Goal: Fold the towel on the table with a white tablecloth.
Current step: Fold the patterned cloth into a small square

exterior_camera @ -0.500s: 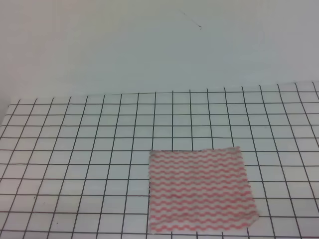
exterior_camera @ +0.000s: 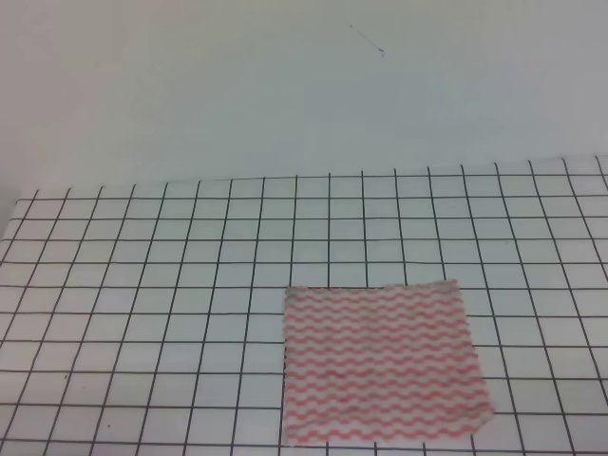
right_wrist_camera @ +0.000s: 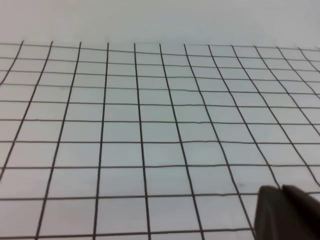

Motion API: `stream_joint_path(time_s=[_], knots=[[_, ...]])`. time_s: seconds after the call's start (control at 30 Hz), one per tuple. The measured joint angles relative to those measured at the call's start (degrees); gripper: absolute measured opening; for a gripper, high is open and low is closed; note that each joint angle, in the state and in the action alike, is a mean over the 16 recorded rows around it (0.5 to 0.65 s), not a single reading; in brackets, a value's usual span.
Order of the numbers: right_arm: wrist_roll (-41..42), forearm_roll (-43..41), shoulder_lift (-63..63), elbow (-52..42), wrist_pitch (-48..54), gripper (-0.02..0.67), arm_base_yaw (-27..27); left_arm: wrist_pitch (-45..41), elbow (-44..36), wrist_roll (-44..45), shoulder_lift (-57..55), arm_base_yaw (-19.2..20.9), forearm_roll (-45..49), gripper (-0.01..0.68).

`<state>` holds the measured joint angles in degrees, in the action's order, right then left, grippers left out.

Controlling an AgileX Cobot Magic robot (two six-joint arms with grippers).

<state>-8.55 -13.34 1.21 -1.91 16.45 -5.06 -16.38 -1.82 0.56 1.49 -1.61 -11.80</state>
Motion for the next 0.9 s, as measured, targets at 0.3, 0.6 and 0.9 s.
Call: stream_joint_path(time_s=[0.3,0.6,0.9], knots=[[-10.08,2.28,0.00,0.00,-9.53,-0.003,0.00,2.27,0.00,0.00,0.00,0.00,-12.76,0.000],[-21.34,5.10,0.00,0.00,-19.14,-0.003,0.00,4.13,0.00,0.00,0.00,0.00,-30.86,0.000],[-32.12,6.77,0.00,0.01,-22.70,-0.003,0.00,4.21,0.00,0.06,0.00,0.00,-51.39,0.000]])
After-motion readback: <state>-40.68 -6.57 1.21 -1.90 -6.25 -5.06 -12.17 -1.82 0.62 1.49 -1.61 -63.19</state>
